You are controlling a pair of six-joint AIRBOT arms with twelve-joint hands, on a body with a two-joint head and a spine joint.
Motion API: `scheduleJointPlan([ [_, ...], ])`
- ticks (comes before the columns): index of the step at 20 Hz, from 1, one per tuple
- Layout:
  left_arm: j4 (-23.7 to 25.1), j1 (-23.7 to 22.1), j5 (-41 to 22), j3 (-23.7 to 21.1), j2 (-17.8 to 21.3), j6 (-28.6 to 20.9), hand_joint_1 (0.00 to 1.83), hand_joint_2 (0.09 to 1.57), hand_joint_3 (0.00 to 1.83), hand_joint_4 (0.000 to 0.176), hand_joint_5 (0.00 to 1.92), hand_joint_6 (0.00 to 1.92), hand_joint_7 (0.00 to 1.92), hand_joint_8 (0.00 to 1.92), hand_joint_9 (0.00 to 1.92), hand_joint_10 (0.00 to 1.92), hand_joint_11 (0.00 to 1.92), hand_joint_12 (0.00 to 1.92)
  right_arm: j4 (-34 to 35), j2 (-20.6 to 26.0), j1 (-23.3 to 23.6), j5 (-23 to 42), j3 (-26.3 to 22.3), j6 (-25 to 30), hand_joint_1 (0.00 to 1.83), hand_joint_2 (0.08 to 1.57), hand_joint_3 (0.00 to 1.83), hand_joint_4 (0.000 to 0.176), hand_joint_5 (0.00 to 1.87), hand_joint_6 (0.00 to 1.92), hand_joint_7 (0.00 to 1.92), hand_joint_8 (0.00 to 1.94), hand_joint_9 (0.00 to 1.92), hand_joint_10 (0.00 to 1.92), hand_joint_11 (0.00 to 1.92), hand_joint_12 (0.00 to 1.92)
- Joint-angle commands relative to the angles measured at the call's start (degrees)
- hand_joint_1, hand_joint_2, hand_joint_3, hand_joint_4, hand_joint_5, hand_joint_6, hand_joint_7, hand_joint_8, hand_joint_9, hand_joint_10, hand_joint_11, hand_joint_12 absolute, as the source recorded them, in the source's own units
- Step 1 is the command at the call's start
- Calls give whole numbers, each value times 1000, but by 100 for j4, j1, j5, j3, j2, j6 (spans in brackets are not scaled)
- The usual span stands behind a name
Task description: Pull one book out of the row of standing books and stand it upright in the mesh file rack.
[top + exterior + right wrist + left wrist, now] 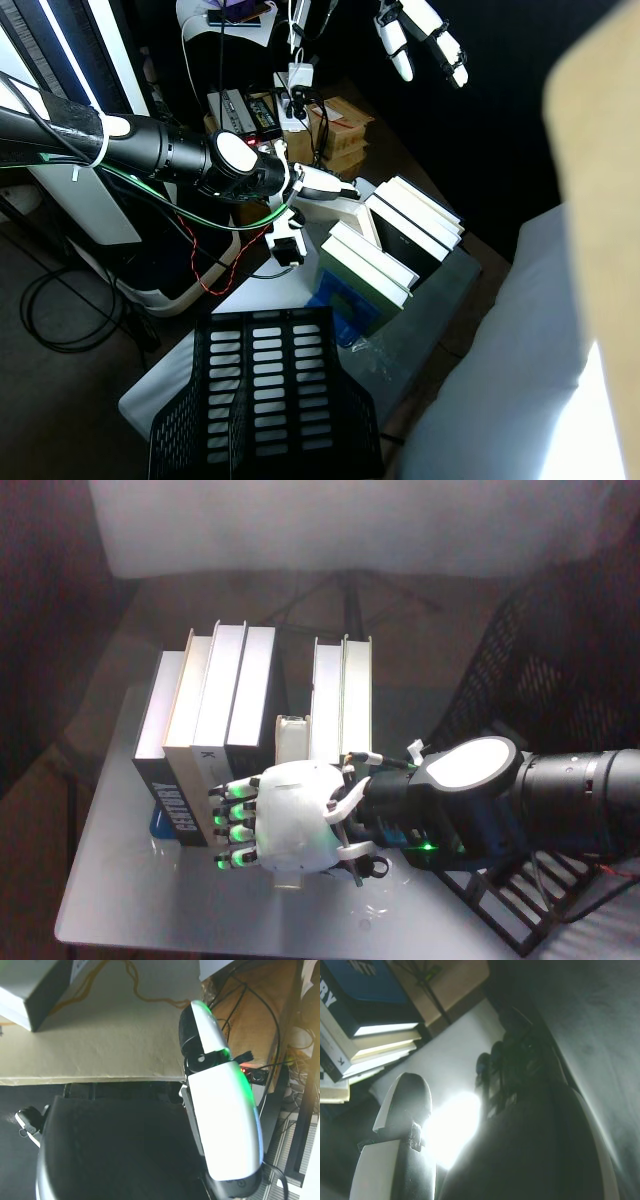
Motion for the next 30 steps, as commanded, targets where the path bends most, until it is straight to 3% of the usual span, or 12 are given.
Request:
scheduleJointPlan([
  [1,-131,3,-733,65,-10,-35,627,1417,5,0,168,1,119,0,98,21,0,1311,36,78,-74,-127,55,-12,1079,1238,1,0,273,8,193,0,149,34,0,133],
  [6,23,-84,-720,160,-13,-118,630,1417,1,0,162,1,105,1,92,23,0,1355,267,175,-96,-118,-1,-12,1079,1239,1,0,273,8,193,0,149,34,0,134],
  [8,153,-183,-638,198,-8,-118,664,1409,0,0,162,7,113,5,92,24,0,1021,320,185,-96,-96,-52,-12,1079,1239,1,0,273,8,193,0,149,34,0,135],
  [12,450,-444,-460,310,-2,-96,539,1445,0,0,124,3,62,3,25,3,0,820,349,230,-95,-24,-206,-11,1079,1239,1,0,273,7,193,0,150,33,0,135],
  [15,610,-564,-380,364,34,-76,555,1433,0,9,120,0,63,0,4,1,0,350,437,365,-98,41,-243,-11,1079,1239,1,0,273,7,193,0,150,33,0,136],
  [19,892,-844,-182,518,45,-74,531,1427,0,34,87,0,46,0,0,0,0,449,666,548,-145,246,-269,-11,1079,1239,1,0,273,7,193,0,150,33,0,137],
  [21,1049,-1015,-77,593,41,-66,510,1429,1,37,79,3,38,2,0,0,0,567,809,667,-166,346,-296,-11,1079,1239,1,0,273,7,193,0,150,33,0,137],
  [24,1271,-1239,98,710,10,-63,435,1441,2,62,67,0,11,0,1,0,0,433,1088,809,-217,445,-326,-11,1079,1239,1,0,273,7,193,0,150,32,0,138],
  [26,1390,-1383,207,766,0,-39,395,1450,1,64,73,2,3,0,0,0,0,686,1217,885,-248,503,-333,-12,1079,1239,1,0,273,6,193,0,150,32,0,138],
  [27,1450,-1438,257,801,-2,-39,400,1428,0,43,101,7,75,8,65,37,0,1183,1262,907,-255,537,-328,-13,1079,1239,1,0,273,6,193,0,150,32,0,139],
  [29,1542,-1500,308,838,17,-40,407,1421,0,37,106,5,89,6,66,53,0,1284,1302,934,-273,603,-323,-13,1079,1239,1,0,273,6,193,0,150,32,0,139],
  [30,1572,-1528,320,848,19,-40,457,1417,0,25,117,5,114,6,78,80,0,1256,1330,949,-280,632,-327,-13,1079,1239,1,0,273,6,193,0,150,32,0,139],
])
